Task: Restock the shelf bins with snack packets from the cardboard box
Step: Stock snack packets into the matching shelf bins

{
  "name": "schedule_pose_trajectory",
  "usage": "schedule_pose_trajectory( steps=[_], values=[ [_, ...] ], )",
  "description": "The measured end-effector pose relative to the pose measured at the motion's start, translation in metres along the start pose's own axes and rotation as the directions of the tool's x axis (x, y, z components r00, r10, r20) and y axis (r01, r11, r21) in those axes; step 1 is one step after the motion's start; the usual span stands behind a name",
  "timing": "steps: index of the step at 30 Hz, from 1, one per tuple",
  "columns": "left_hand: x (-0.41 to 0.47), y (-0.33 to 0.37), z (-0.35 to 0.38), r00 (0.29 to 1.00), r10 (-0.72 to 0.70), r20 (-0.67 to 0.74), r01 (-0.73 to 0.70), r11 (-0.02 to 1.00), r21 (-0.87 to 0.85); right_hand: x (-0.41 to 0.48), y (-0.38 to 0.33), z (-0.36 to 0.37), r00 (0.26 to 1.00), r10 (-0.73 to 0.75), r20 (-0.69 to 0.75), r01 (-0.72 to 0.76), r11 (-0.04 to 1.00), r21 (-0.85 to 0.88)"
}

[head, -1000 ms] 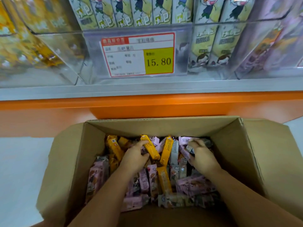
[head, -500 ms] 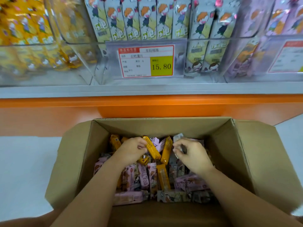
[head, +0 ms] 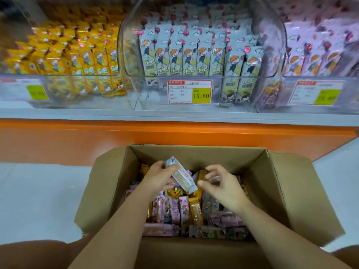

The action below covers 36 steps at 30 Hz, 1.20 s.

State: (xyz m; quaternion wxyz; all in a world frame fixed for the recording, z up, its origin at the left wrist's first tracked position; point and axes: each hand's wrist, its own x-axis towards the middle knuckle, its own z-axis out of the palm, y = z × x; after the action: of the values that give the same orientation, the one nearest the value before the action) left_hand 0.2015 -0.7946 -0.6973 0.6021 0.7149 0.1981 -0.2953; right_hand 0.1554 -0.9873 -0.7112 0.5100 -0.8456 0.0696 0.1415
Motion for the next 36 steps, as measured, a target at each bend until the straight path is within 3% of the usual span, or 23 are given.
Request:
schedule_pose_trajectory(
  steps=[4,10,12,15,19,24,29,36],
  values=[
    [0.013,-0.005,-0.003,0.992,0.064,-0.112,-0.062,0.998,0.018,0.023,0.038,-0.013,0.970,0.240,0.045,-0.230,0.960,-0.160],
    [0.041,-0.022,0.004,0.984,0.098,-0.151,-0.079,0.989,0.127,0.066,0.088,0.023,0.905,0.367,0.213,-0.298,0.907,-0.296],
    [0.048,-0.027,0.005,0.986,0.091,-0.139,-0.068,0.984,0.166,0.076,0.104,0.035,0.892,0.409,0.192,-0.356,0.898,-0.260],
    [0.056,-0.032,0.004,0.987,0.077,-0.144,-0.047,0.979,0.200,0.081,0.096,0.041,0.875,0.477,0.087,-0.472,0.879,-0.072],
    [0.063,-0.037,0.004,0.988,0.062,-0.138,-0.032,0.977,0.211,0.081,0.094,0.045,0.839,0.524,0.148,-0.543,0.828,0.143],
    [0.065,-0.040,0.003,0.989,0.068,-0.129,-0.043,0.980,0.192,0.079,0.089,0.051,0.840,0.512,0.182,-0.543,0.781,0.309],
    [0.060,-0.034,-0.002,0.986,0.069,-0.152,-0.039,0.981,0.192,0.077,0.069,0.048,0.845,0.430,0.319,-0.533,0.735,0.420],
    [0.024,-0.001,0.001,0.999,0.034,-0.033,-0.032,0.998,0.045,0.052,0.005,0.016,0.915,0.256,0.311,-0.317,0.935,0.161]
  ],
)
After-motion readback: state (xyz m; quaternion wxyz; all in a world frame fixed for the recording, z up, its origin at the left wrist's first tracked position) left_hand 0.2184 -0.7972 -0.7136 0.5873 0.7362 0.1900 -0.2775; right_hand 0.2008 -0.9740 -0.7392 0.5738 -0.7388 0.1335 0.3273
